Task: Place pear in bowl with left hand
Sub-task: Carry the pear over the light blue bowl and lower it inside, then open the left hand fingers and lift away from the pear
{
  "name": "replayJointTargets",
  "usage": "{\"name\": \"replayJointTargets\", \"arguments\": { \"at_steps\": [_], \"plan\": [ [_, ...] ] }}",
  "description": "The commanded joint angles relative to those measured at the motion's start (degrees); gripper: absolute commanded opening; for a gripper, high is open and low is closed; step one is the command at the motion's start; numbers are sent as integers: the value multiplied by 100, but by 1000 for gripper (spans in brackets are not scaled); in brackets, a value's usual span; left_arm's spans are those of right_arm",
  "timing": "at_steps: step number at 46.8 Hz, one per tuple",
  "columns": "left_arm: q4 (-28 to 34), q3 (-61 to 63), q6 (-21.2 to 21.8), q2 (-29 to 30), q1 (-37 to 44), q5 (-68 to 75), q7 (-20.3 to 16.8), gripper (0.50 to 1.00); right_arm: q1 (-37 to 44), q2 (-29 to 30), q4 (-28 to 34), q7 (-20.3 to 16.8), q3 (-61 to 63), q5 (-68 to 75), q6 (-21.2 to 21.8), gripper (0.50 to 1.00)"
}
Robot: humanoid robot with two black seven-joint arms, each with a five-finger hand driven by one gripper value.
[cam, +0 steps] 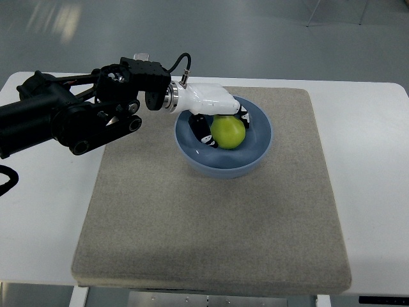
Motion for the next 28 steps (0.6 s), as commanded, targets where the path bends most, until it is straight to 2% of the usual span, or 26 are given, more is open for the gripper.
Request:
{"name": "replayJointTargets", "arguments": {
  "at_steps": [1, 6, 9, 15, 18, 28],
  "plan": [
    [-1, -1, 0, 0, 55, -8, -5, 780, 0, 0, -1, 0, 0, 0, 0, 926],
    [-1, -28, 0, 0, 82, -52, -5, 812, 0, 0, -1, 0, 0, 0, 0, 926],
    [-1, -36, 0, 0, 90, -61, 3, 859, 0, 0, -1, 0, 0, 0, 0, 926],
    [-1, -63, 0, 0, 161, -78, 3, 889, 0, 0, -1, 0, 0, 0, 0, 924],
    [-1, -72, 0, 0, 161, -96, 3, 960, 0, 0, -1, 0, 0, 0, 0, 926],
    [-27, -89, 0, 0, 169, -122, 3, 964, 0, 0, -1, 0, 0, 0, 0, 924]
  ]
}}
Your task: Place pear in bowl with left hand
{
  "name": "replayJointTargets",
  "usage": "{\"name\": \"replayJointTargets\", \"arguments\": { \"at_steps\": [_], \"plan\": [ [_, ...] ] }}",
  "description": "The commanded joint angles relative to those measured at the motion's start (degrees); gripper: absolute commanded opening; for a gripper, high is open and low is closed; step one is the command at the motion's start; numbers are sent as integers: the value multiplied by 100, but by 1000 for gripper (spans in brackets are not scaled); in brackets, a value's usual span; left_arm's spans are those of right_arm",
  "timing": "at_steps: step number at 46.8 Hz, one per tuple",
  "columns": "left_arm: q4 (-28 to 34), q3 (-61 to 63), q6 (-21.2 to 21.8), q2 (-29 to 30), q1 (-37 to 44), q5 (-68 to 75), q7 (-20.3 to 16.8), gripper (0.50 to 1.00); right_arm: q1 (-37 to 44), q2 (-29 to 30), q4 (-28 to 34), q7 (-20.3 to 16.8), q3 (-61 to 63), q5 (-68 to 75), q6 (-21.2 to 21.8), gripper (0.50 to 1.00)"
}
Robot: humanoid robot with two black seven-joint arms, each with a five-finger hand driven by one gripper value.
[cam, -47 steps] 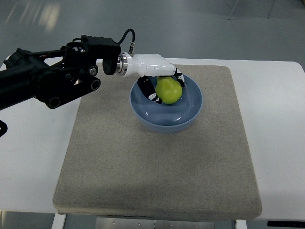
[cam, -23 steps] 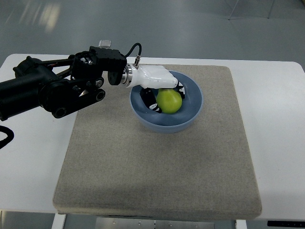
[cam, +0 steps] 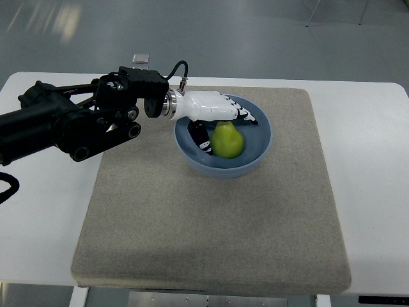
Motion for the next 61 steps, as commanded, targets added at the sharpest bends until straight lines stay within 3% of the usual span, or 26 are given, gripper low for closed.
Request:
{"name": "replayJointTargets", "arguments": {
  "at_steps": [1, 22, 37, 46, 61],
  "plan": [
    [-9, -19, -1, -8, -8, 7, 0, 964, 0, 0, -1, 0, 0, 0, 0, 926],
    [105, -853, -1, 62, -17, -107, -9, 966, 0, 0, -1, 0, 0, 0, 0, 926],
    [1080, -1460, 96, 53, 10, -607, -9, 966, 0, 0, -1, 0, 0, 0, 0, 924],
    [1651, -1399, 623, 44, 18, -1548, -9, 966, 0, 0, -1, 0, 0, 0, 0, 926],
    [2794, -1381, 632, 9, 256, -3736, -9, 986, 0, 0, -1, 0, 0, 0, 0, 924]
  ]
}}
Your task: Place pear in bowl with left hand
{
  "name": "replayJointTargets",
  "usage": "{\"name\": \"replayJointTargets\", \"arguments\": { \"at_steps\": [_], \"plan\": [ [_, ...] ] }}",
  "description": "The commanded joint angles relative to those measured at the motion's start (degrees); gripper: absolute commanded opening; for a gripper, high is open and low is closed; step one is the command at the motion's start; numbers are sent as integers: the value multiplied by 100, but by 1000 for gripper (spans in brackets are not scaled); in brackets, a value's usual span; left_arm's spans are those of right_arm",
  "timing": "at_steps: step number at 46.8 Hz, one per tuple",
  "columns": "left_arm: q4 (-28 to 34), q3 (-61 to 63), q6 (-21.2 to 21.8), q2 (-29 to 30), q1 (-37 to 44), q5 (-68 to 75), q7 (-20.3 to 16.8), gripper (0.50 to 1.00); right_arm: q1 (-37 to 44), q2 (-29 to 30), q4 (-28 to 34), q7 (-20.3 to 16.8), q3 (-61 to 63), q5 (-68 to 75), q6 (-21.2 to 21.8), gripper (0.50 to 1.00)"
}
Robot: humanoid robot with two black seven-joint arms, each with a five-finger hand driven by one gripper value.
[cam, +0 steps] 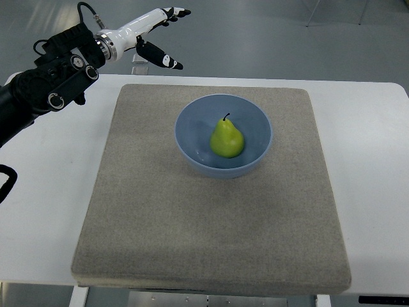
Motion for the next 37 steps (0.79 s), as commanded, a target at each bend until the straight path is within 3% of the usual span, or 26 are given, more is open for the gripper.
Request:
{"name": "replayJointTargets", "arguments": {
  "at_steps": [1, 9, 27, 37],
  "plan": [
    [270, 22, -2, 8, 53, -618, 0, 988, -1, 0, -1, 0, 0, 0, 0, 924],
    [850, -49, 7, -9, 150, -1664, 8, 988, -1, 0, 7, 0, 0, 0, 0, 926],
    [1474, -40, 15, -203, 580, -4679, 149, 988, -1, 0, -1, 0, 0, 0, 0, 924],
    [1624, -75, 138, -475, 844, -5865, 694, 988, -1, 0, -1, 0, 0, 0, 0, 926]
  ]
}}
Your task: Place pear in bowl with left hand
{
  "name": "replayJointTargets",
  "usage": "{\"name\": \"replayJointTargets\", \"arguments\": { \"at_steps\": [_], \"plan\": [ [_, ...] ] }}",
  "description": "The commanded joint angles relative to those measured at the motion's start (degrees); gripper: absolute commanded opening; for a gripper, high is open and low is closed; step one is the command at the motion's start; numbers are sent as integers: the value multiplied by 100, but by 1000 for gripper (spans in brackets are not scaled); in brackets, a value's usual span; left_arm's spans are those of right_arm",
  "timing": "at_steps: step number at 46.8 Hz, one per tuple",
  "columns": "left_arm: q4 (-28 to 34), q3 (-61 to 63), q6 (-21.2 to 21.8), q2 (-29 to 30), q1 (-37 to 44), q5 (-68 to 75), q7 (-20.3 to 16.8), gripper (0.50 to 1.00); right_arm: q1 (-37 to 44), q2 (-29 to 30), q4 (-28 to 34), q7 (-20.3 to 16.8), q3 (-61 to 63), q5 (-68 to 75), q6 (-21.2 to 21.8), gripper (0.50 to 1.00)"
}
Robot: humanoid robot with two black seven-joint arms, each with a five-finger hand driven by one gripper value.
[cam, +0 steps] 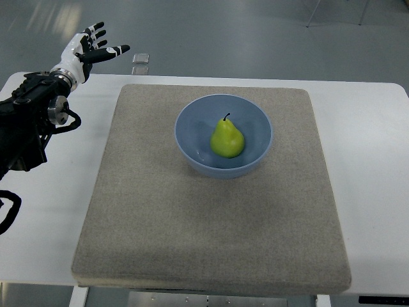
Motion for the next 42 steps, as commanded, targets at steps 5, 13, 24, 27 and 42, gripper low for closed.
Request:
{"name": "replayJointTargets", "arguments": {
  "at_steps": [5, 13, 24, 27, 42],
  "plan": [
    [-2, -4, 27, -76, 100, -853, 98, 988, 0, 0, 0, -1, 0, 0, 0, 924],
    [-10, -136, -315, -93, 144, -1626, 89, 988, 0, 0, 0, -1, 0, 0, 0, 926],
    [16, -514, -1186, -93, 355, -1926, 63, 988, 0, 0, 0, -1, 0, 0, 0, 926],
    [16, -514, -1186, -93, 355, -1908, 37, 990, 0, 0, 0, -1, 0, 0, 0, 924],
    [16, -488, -1186, -58, 373, -1855, -25, 992, 0, 0, 0, -1, 0, 0, 0, 926]
  ]
}}
